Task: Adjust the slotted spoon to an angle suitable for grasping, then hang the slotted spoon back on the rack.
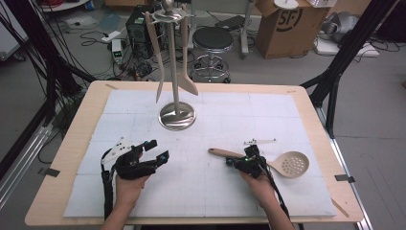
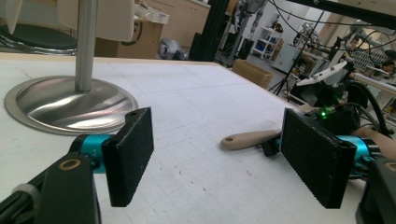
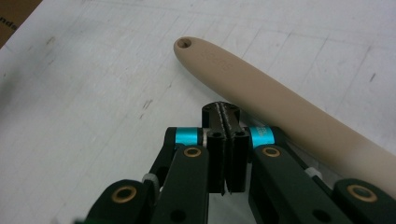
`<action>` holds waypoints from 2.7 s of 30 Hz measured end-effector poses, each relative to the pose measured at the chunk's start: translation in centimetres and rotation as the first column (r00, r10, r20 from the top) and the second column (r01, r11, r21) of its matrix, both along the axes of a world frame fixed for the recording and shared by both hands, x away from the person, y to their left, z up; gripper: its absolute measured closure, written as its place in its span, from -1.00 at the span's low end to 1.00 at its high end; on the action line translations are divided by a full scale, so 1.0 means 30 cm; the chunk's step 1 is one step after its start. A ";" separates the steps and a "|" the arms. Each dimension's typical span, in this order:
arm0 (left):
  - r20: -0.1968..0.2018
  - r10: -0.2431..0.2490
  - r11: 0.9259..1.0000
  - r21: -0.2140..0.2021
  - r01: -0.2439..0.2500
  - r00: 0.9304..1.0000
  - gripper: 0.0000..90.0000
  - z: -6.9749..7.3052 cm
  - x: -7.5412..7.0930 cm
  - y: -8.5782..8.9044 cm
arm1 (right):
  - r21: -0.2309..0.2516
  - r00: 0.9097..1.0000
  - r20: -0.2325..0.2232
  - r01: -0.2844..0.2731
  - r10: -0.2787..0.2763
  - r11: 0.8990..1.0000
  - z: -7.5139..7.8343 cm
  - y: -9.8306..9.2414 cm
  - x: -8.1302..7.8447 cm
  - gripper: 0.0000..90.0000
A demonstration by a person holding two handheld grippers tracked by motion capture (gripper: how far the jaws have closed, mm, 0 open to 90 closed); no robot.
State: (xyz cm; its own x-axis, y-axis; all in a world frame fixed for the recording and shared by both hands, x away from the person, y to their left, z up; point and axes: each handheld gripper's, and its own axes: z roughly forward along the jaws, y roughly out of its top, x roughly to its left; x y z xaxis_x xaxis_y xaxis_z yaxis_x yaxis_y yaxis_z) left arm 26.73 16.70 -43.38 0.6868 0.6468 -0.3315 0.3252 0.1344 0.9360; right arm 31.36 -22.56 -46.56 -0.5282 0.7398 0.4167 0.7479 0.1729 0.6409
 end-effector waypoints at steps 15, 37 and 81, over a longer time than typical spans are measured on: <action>-0.008 0.005 1.000 0.006 -0.005 1.000 -0.40 -0.006 0.003 0.001 | -0.016 0.995 0.023 0.099 -0.099 0.995 -0.001 0.016 0.161 0.99; -0.014 -0.009 1.000 0.016 0.009 1.000 -0.38 -0.009 -0.003 -0.009 | 0.077 0.991 -0.004 0.133 -0.133 0.988 0.123 -0.220 0.110 0.13; -0.004 0.023 1.000 0.007 -0.023 1.000 -0.37 -0.007 0.000 0.006 | -0.245 0.988 -0.152 -0.015 -0.023 0.969 0.105 -0.284 0.150 0.11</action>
